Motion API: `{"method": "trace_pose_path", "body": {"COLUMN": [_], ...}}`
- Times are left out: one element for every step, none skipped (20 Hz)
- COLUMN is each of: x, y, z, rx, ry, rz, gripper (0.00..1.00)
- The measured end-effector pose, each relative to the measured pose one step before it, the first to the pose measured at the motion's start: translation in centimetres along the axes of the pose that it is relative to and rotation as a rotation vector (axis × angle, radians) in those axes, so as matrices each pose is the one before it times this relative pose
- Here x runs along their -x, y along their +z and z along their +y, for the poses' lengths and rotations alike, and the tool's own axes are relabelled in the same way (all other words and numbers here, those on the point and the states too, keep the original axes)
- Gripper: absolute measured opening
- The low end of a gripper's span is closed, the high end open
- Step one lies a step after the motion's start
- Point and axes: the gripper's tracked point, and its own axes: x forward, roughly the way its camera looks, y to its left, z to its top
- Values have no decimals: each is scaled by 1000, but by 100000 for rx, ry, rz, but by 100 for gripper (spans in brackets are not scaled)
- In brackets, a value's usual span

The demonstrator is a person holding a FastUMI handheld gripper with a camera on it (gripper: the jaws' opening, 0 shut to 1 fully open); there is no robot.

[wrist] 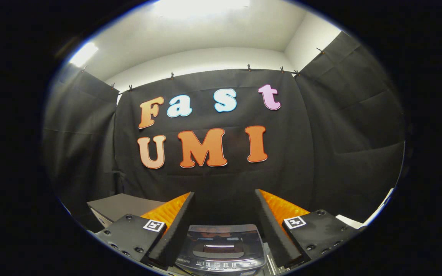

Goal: Put the clothes into the washing machine and then close the washing machine lid.

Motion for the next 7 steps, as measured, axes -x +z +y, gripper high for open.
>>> {"method": "trace_pose_path", "body": {"x": [-65, -134, 10, -66, -178, -32, 25], "y": [-98, -141, -74, -177, -170, -211, -36], "z": [-135, 84, -77, -22, 103, 61, 65], "rx": [-59, 244, 289, 232, 232, 162, -28], "ry": [208, 124, -25, 50, 112, 220, 241], "rz": [29, 160, 229, 322, 400, 292, 216], "gripper": [97, 97, 97, 97, 97, 97, 97]}}
